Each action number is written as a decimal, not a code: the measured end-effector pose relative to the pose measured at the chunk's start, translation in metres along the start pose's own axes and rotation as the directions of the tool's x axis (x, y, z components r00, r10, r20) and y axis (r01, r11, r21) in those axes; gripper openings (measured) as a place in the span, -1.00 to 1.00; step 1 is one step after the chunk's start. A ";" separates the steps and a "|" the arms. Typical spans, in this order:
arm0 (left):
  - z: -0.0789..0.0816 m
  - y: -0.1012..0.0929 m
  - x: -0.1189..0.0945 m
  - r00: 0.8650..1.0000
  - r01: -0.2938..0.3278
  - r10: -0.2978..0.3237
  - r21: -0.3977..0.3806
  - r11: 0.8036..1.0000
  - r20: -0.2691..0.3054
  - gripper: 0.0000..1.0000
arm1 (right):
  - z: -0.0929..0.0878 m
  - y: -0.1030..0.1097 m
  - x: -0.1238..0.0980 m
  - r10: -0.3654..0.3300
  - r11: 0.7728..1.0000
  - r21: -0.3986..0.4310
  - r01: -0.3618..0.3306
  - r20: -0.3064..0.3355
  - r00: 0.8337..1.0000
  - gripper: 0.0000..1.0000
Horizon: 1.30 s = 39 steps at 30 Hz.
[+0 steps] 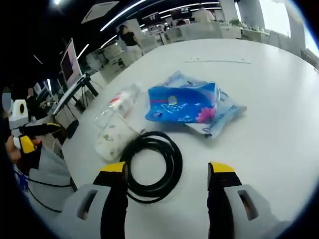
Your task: Arrange the tabletop items into an orderly group along one side of the table until the central work area is clear of visible clutter.
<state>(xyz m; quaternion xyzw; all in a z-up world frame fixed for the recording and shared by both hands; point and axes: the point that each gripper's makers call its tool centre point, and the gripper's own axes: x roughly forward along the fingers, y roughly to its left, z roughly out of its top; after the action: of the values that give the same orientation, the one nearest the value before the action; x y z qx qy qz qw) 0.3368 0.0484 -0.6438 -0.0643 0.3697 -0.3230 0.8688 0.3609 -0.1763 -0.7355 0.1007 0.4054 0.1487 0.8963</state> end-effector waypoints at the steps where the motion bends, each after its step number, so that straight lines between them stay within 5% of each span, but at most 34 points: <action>1: 0.000 0.000 0.000 1.000 -0.001 0.001 -0.001 1.000 0.001 0.91 | 0.000 -0.001 0.001 -0.006 1.000 -0.004 0.006 -0.002 1.000 0.25; 19: -0.006 0.003 -0.006 1.000 0.001 -0.001 -0.021 1.000 -0.003 0.88 | -0.009 -0.008 0.022 -0.079 0.992 -0.098 0.073 -0.058 0.995 -0.08; 24: -0.006 0.003 -0.006 1.000 0.001 -0.001 -0.024 1.000 0.000 0.88 | -0.010 -0.008 0.023 -0.089 0.990 -0.112 0.082 -0.061 0.994 -0.31; 27: -0.006 0.002 -0.006 1.000 0.002 -0.002 -0.027 1.000 -0.001 0.88 | -0.012 -0.017 0.023 -0.145 0.962 -0.242 0.126 -0.062 0.987 -0.59; 28: -0.006 0.002 -0.006 1.000 0.002 -0.003 -0.026 1.000 -0.002 0.88 | -0.012 -0.010 0.026 -0.117 0.964 -0.246 0.100 -0.054 0.992 -0.67; 34: -0.006 0.000 -0.004 1.000 0.008 -0.008 -0.024 1.000 -0.005 0.88 | -0.012 -0.014 0.027 -0.148 0.972 -0.193 0.133 -0.062 0.987 -0.83; 39: -0.006 0.000 -0.005 1.000 0.006 -0.006 -0.026 1.000 -0.001 0.88 | -0.013 -0.014 0.023 -0.107 0.992 -0.081 0.099 -0.089 0.990 -0.93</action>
<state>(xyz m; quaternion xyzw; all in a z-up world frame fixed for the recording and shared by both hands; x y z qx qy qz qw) 0.3302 0.0524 -0.6453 -0.0764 0.3741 -0.3210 0.8667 0.3685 -0.1807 -0.7644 0.0383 0.4455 0.1222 0.8861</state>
